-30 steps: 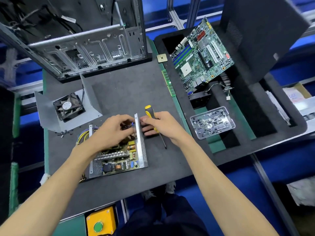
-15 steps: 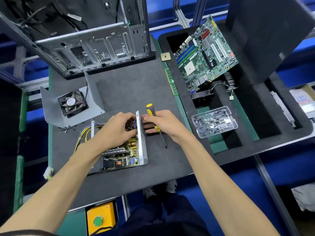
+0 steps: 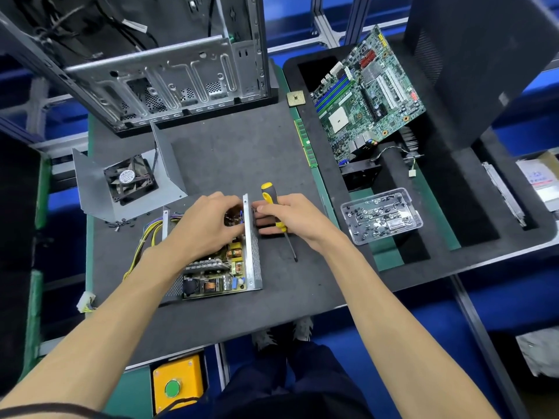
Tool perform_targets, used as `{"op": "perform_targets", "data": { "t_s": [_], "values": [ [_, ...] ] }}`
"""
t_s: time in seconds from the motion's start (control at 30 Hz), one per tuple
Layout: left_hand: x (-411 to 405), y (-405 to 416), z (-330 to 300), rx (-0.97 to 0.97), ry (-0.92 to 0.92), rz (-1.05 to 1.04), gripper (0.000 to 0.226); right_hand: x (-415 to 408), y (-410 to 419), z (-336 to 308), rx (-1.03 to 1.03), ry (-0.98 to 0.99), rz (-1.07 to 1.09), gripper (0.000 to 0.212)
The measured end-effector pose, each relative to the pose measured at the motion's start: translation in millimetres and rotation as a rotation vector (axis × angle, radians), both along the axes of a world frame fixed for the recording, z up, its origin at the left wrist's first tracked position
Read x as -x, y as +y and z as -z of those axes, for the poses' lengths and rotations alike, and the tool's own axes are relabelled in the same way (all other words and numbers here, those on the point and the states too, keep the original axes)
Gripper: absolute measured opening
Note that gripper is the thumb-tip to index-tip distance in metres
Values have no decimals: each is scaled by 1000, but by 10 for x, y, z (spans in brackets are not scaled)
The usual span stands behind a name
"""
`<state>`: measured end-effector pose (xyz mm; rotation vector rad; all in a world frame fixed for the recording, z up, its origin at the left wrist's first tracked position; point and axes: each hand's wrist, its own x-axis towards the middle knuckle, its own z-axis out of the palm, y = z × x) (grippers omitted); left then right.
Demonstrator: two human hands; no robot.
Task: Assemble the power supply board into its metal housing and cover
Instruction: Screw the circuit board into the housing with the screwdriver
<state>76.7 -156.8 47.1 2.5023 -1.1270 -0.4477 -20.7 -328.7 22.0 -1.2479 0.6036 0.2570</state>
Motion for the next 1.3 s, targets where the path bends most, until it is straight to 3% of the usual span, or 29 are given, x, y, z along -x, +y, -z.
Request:
{"op": "perform_targets", "data": {
  "t_s": [0.3, 0.5, 0.8, 0.9, 1.07, 1.2, 1.3],
  "values": [
    [-44, 22, 27, 31, 143, -36, 27, -27, -22, 36, 1, -3, -2, 23],
    [-203, -16, -100, -3, 353, 21, 23, -50, -14, -1, 94, 16, -23, 24],
    [-192, -76, 4, -97, 314, 7, 25, -98, 10, -111, 166, 48, -49, 25],
    [-191, -68, -1, -48, 273, -8, 28, -119, 27, -137, 203, 66, -62, 23],
    [-171, 4, -75, -31, 365, -28, 34, -141, 46, -171, 338, 57, -87, 13],
    [-162, 92, -183, 62, 339, -63, 39, -224, 3, -262, 570, 26, -31, 19],
    [-166, 209, -299, 165, 311, -120, 41, -319, 21, -461, 598, -48, 29, 24]
  ]
}}
